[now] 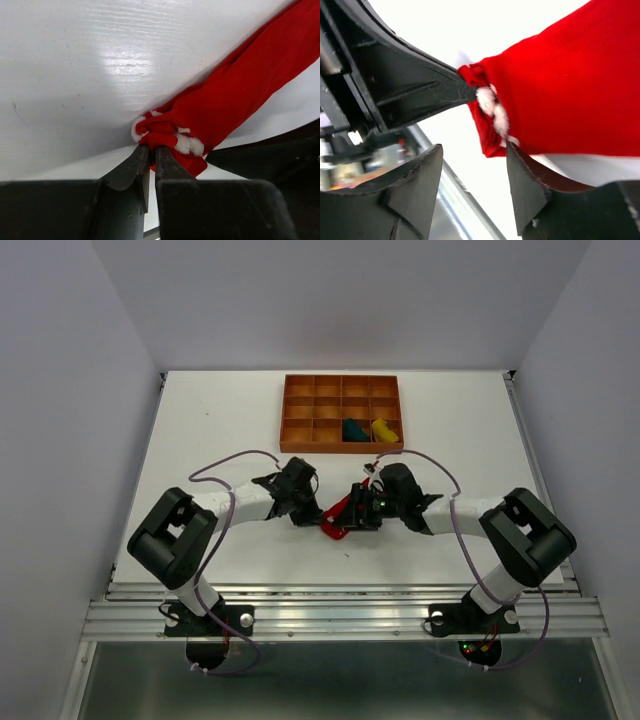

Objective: Roll the socks

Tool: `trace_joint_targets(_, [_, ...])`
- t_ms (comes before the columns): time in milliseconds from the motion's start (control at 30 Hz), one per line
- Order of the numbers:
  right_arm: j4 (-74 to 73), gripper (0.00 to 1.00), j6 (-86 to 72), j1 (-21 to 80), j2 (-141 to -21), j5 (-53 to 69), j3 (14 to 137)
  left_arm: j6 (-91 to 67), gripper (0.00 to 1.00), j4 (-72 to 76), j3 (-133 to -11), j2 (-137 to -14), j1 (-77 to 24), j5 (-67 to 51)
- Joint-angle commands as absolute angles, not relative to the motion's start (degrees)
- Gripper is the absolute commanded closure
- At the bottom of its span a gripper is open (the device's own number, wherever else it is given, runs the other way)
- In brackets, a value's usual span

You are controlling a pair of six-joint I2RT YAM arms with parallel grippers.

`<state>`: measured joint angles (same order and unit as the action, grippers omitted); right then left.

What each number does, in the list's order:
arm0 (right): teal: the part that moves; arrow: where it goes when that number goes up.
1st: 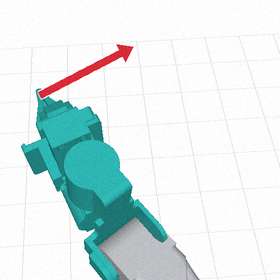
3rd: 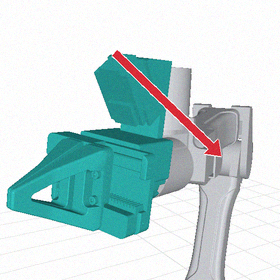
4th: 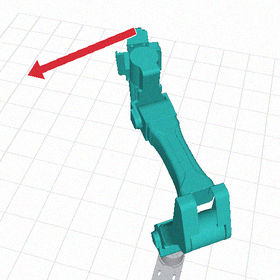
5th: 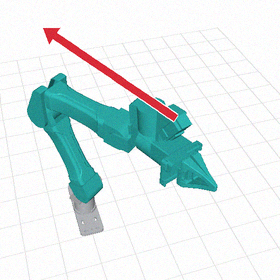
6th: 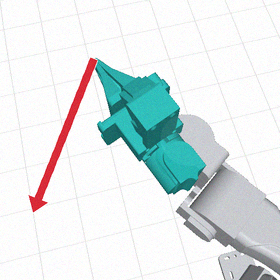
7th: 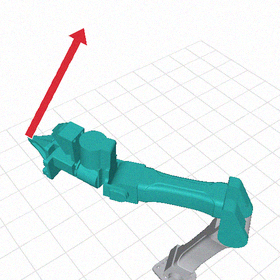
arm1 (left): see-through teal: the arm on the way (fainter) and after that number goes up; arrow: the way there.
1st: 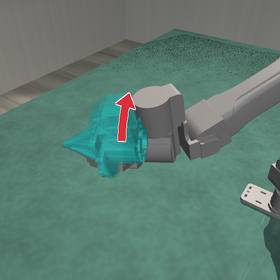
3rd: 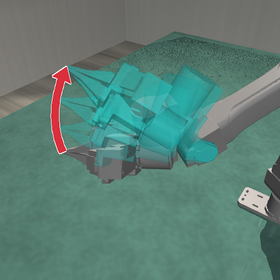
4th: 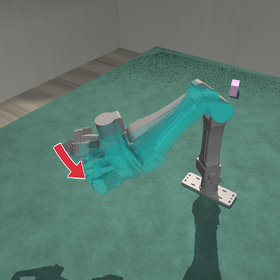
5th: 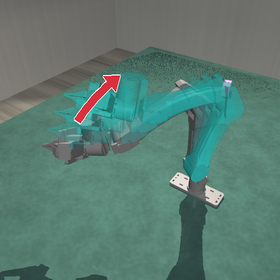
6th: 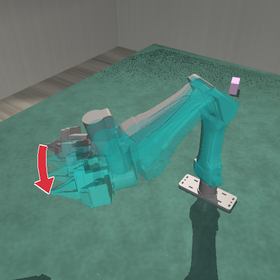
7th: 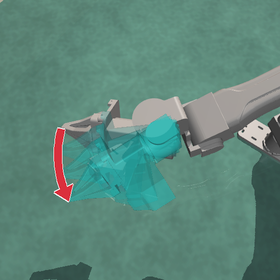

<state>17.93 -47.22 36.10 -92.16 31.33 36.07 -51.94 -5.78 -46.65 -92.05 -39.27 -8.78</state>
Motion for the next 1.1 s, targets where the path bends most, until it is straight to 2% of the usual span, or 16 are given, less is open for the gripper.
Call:
trace_joint_targets(0, [7.5,0.36,-33.6,37.9,-87.5,22.0,39.5,-49.8,1.00,-16.2,-48.0,-93.0,-39.2,-7.4])
trace_joint_targets(100, [2.8,0.20,-23.7,43.8,-83.2,10.6,41.4,-48.7,1.00,-19.2,-49.6,-92.8,-39.2,-7.7])
trace_joint_targets(167, [1.0,0.00,-19.4,48.6,-81.5,5.8,42.6,-47.3,1.00,-20.9,-50.6,-92.9,-39.1,-7.7])
trace_joint_targets(400, [-3.0,0.00,-6.5,57.6,-80.9,-3.7,45.6,-44.1,1.00,-30.6,-55.8,-92.2,-38.9,-5.7])
trace_joint_targets(733, [1.4,0.00,4.4,69.8,-81.6,-15.1,45.0,-43.5,1.00,-35.2,-57.9,-93.1,-38.8,-7.6])
trace_joint_targets(1067, [1.0,0.04,10.3,77.8,-91.4,-21.0,50.3,-43.4,1.00,-36.7,-57.9,-94.8,-38.8,-8.1])
